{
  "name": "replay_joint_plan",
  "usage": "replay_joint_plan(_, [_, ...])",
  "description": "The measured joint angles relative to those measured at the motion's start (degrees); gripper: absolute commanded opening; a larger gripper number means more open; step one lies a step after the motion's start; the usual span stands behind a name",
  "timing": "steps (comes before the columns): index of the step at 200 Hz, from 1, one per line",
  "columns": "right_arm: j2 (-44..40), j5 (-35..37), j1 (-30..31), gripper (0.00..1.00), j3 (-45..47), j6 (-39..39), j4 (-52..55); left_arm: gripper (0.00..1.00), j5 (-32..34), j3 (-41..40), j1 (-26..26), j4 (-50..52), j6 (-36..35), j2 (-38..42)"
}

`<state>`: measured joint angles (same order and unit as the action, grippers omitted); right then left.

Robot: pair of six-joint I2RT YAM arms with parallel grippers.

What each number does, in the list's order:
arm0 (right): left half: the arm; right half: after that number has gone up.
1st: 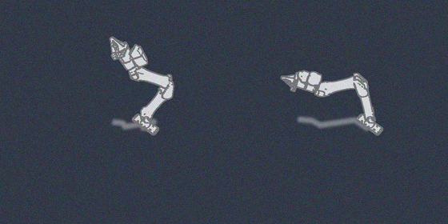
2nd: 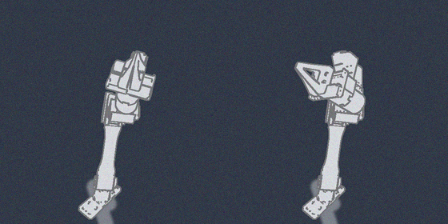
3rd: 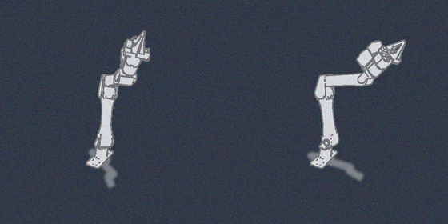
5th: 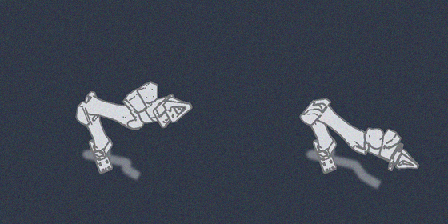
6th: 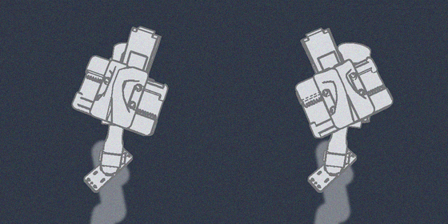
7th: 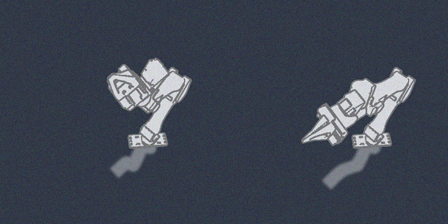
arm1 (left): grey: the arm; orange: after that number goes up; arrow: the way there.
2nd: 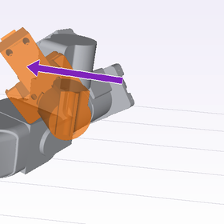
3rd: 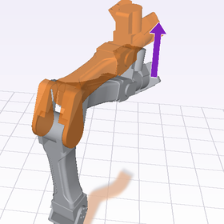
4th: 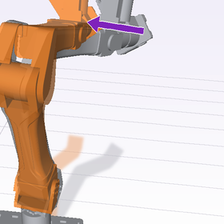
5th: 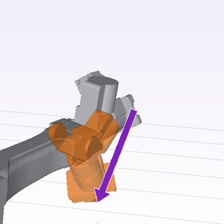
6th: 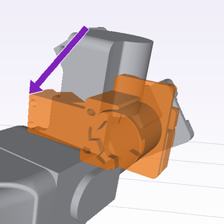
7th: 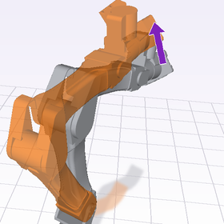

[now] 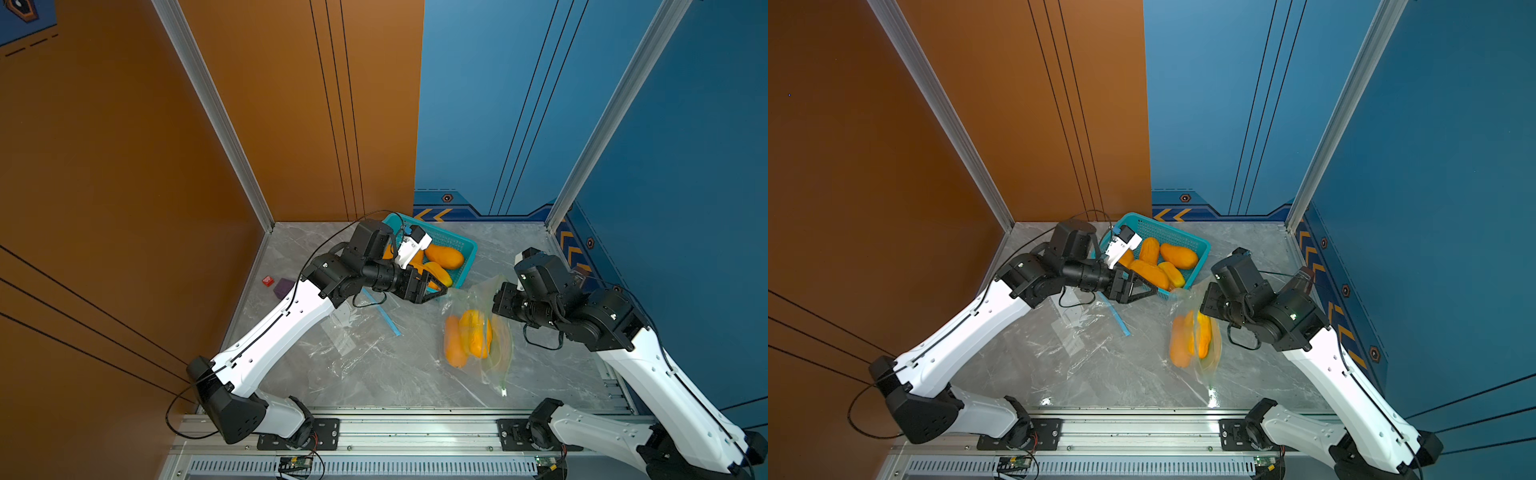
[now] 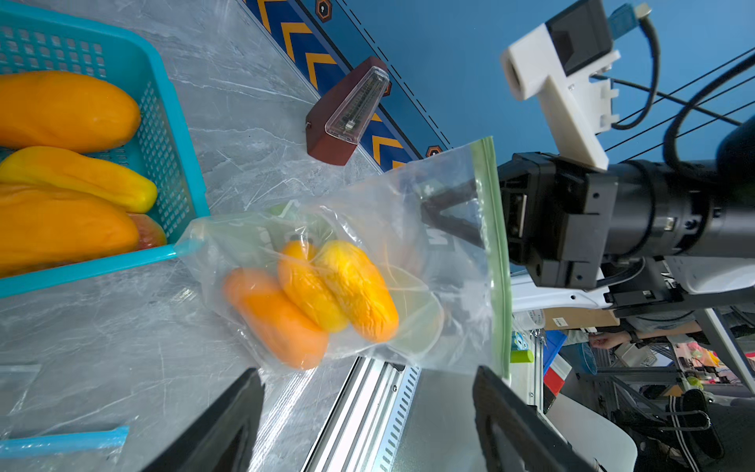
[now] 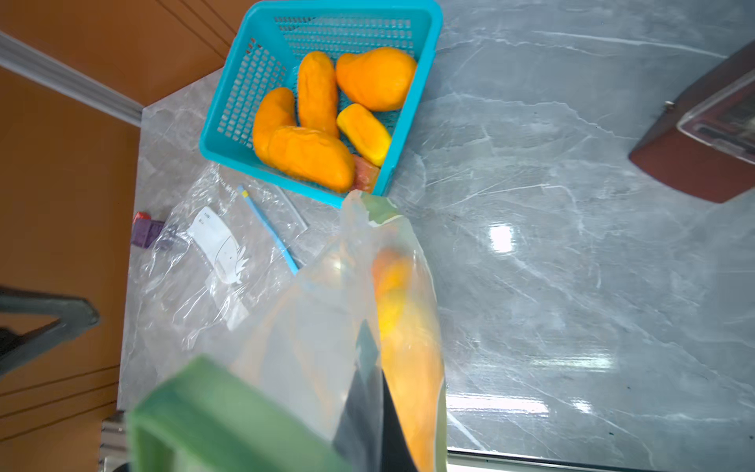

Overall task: Place the mango in a zip-top bag and seal the zipper
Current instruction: Adjust the zipper food storage bag at the center of the board, then zip the zipper on the zipper food storage bag.

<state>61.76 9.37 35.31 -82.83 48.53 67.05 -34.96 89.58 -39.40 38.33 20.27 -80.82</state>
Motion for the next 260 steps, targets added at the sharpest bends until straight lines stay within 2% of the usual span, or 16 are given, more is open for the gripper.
replay_joint_plan(24, [1.9, 0.3, -4.3, 0.00, -0.2, 0.9, 0.1, 0.85, 1.1, -2.7, 0.7, -0.2, -1.3, 2.5])
replay_joint_plan(28, [2.4, 0.3, -4.9, 0.00, -0.4, 0.9, 0.1, 0.90, 1.4, -3.4, 0.7, -0.2, -1.5, 3.1])
replay_joint_plan(65, [5.1, -0.7, -9.5, 0.00, -3.8, 1.1, 0.4, 1.00, 6.1, -8.3, -2.4, 0.1, -4.0, 6.1])
replay_joint_plan(101, [2.6, -0.5, -12.2, 0.00, -7.9, 1.5, 3.8, 0.98, 9.9, -8.5, -7.0, 0.0, -5.6, 4.9])
replay_joint_plan(151, [-5.7, 1.3, -13.6, 0.00, -12.5, 3.5, 12.3, 0.98, 12.5, -7.1, -8.5, 0.0, -6.9, 2.4])
replay_joint_plan(171, [-7.6, 1.4, -13.6, 0.00, -11.9, 4.5, 13.1, 0.98, 13.4, -7.1, -8.7, 0.0, -7.2, 2.3])
replay_joint_plan(184, [-7.6, 0.9, -13.6, 0.00, -8.2, 5.4, 11.5, 0.98, 14.2, -7.1, -8.7, 0.0, -7.4, 2.2])
replay_joint_plan(218, [-1.5, -0.4, -13.6, 0.00, 0.5, 7.0, 4.7, 0.98, 15.0, -8.9, -8.0, -1.1, -7.5, 3.0])
replay_joint_plan(251, [6.7, -0.3, -14.8, 0.00, 0.2, 6.5, -1.6, 1.00, 13.9, -19.4, -3.6, -7.3, -6.7, 8.8])
replay_joint_plan(260, [8.2, -0.3, -15.4, 0.00, -0.6, 6.1, -2.4, 0.96, 13.0, -22.5, -2.6, -10.0, -5.7, 10.8])
